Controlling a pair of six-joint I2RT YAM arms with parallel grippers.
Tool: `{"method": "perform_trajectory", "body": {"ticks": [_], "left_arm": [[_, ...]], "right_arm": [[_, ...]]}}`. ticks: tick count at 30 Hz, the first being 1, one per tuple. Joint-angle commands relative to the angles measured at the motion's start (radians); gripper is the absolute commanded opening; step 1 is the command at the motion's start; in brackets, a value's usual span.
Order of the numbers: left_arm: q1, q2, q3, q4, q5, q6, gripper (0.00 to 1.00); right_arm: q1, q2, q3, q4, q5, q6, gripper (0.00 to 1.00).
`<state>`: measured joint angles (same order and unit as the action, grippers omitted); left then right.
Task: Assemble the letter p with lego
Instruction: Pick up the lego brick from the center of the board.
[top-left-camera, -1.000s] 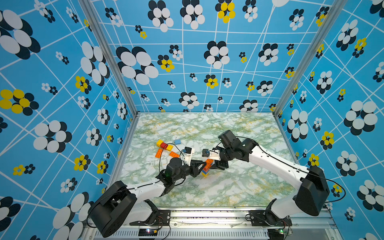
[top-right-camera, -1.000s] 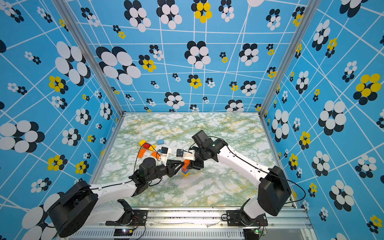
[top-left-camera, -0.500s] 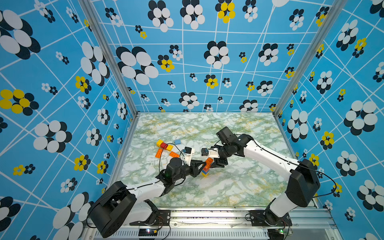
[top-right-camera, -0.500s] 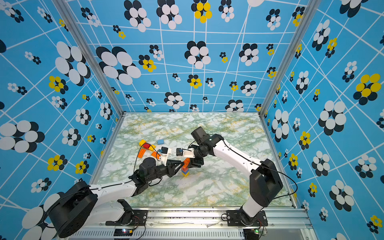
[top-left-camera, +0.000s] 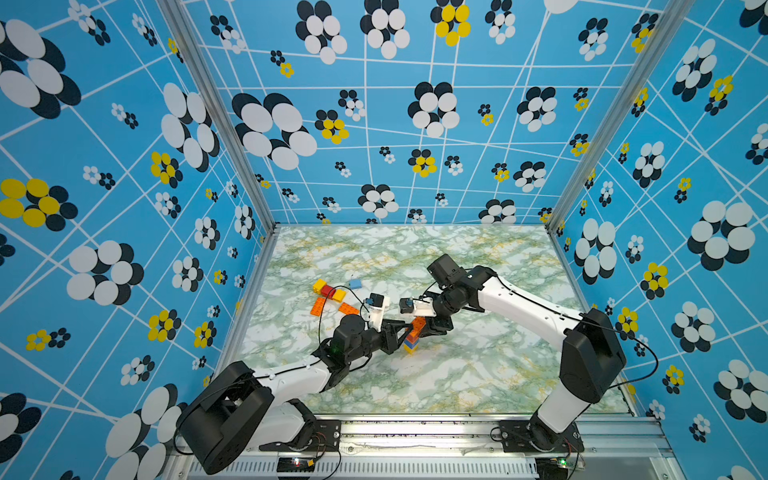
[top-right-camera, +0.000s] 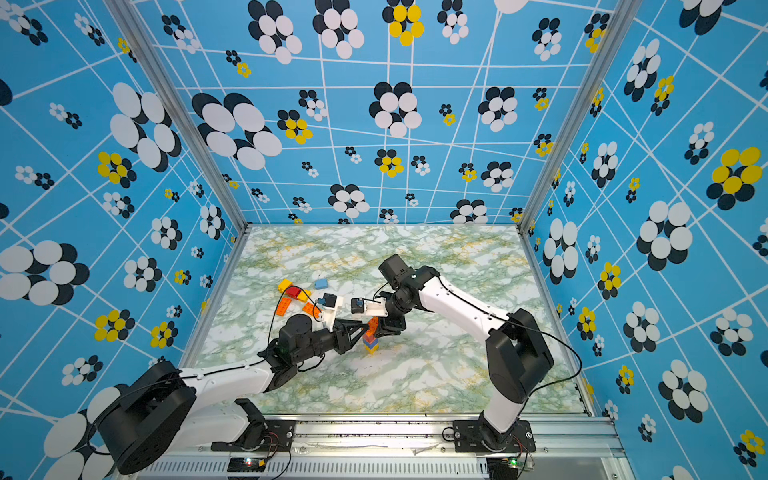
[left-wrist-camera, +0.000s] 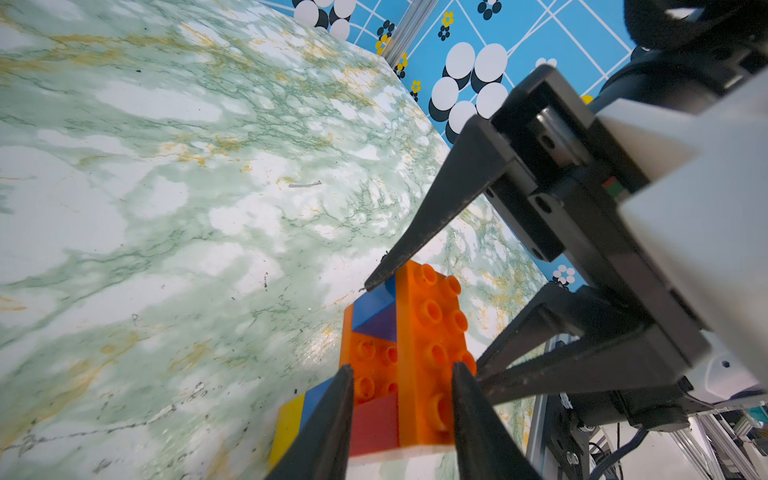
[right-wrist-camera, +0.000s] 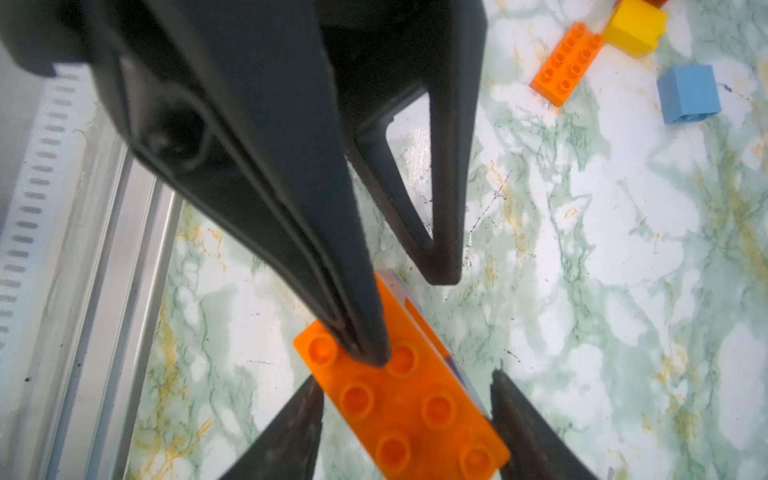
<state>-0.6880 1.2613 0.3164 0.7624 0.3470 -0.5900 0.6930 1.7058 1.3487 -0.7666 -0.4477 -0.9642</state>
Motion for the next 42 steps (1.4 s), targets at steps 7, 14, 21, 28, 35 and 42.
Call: {"method": "perform_trajectory", "body": {"ticks": [7, 14, 21, 28, 35, 42], "left_arm": [[-0.001, 0.030, -0.017, -0.176, -0.011, 0.031, 0.42], [0.005, 0.017, -0.018, -0.180, -0.023, 0.024, 0.42], [0.010, 0.001, -0.003, -0.205, -0.033, 0.028, 0.50], [0.014, -0.005, 0.006, -0.221, -0.043, 0.031, 0.51], [0.016, -0.011, 0.011, -0.229, -0.055, 0.028, 0.54], [0.021, -0.052, 0.009, -0.250, -0.082, 0.028, 0.60]], "right_arm": [[-0.005, -0.053, -0.069, 0.019, -0.054, 0.041, 0.59], [-0.008, -0.087, -0.106, 0.046, -0.060, 0.075, 0.55], [-0.012, -0.100, -0.119, 0.056, -0.096, 0.102, 0.48], [-0.012, -0.116, -0.146, 0.074, -0.098, 0.124, 0.43], [-0.012, -0.132, -0.169, 0.093, -0.103, 0.148, 0.38], [-0.013, -0.158, -0.200, 0.138, -0.121, 0.192, 0.36]]}}
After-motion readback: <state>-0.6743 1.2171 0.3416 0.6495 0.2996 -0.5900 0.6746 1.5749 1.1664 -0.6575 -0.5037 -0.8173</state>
